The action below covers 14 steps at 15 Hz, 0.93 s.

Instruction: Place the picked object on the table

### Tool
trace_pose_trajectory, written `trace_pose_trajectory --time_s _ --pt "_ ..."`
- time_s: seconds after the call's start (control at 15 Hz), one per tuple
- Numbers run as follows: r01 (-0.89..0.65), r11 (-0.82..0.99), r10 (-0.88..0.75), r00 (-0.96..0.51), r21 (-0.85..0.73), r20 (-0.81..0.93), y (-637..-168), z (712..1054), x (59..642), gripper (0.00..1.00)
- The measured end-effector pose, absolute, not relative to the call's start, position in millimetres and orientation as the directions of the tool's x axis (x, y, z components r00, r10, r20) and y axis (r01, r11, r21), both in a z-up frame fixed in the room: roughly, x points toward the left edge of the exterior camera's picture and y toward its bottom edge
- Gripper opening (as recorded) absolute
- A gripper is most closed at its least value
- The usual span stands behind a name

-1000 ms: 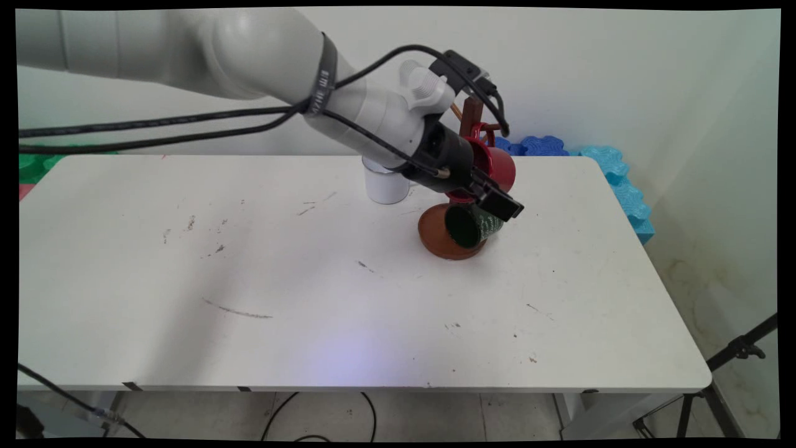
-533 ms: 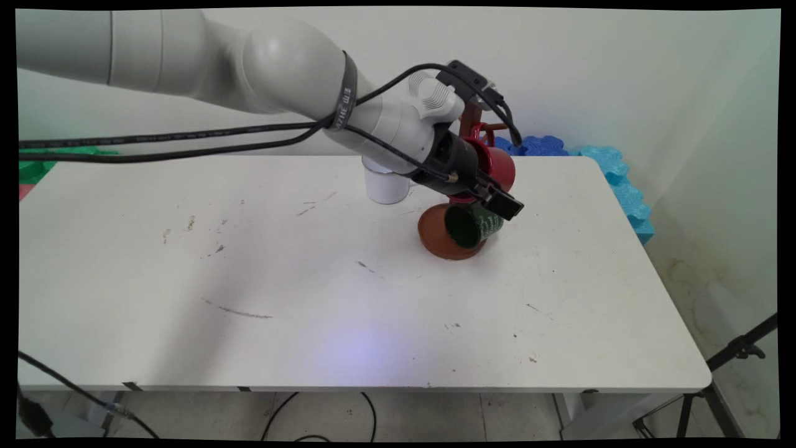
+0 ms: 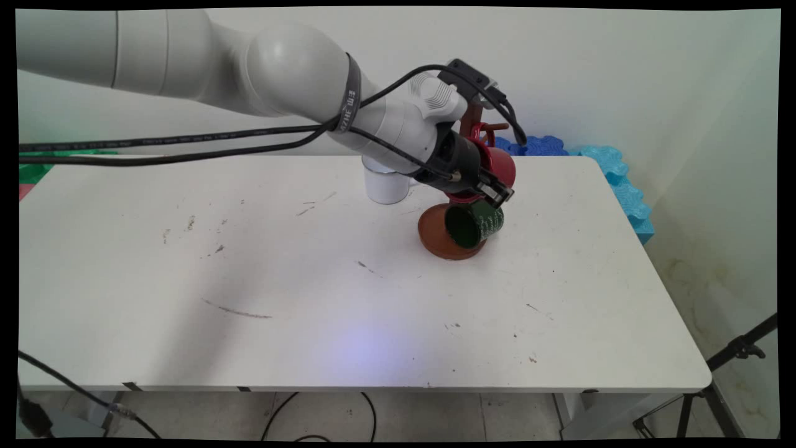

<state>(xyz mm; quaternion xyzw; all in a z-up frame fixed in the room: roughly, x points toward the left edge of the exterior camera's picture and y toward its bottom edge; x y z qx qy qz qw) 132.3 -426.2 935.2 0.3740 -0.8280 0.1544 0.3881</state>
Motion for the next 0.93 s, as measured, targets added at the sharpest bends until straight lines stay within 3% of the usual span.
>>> trace_pose_trajectory --time_s 0.93 --pt "-0.724 0.688 -0.480 -0.403 0.049 0.779 -410 957 131 0.00"
